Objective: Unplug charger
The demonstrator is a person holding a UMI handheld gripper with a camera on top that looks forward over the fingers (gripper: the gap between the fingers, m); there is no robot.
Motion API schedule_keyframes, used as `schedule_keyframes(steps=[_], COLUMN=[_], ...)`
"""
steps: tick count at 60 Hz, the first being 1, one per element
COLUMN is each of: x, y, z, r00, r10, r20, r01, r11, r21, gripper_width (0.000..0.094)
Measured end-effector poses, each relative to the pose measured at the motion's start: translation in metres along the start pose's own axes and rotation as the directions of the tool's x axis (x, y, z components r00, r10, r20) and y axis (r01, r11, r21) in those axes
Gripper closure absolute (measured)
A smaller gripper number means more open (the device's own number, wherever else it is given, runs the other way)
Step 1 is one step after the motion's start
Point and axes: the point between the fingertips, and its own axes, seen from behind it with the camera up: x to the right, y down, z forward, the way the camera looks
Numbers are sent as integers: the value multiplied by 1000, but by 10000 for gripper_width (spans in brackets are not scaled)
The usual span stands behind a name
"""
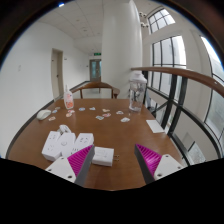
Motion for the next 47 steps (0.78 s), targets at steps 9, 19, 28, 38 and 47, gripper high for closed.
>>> schedule_keyframes(steps=[9,19,28,38,47], x=[-14,-39,-56,-39,-35], y=[-9,0,12,11,9], z=[-56,-115,-149,-172,-174], r00=[999,996,994,994,994], r10=[-1,-4,-5,-110,-103], r20=[41,85,109,22,35], r01=[-1,-6,-11,104,93], r11=[998,993,991,976,972], r21=[69,116,137,190,215], gripper_width=[95,100,89,90,104])
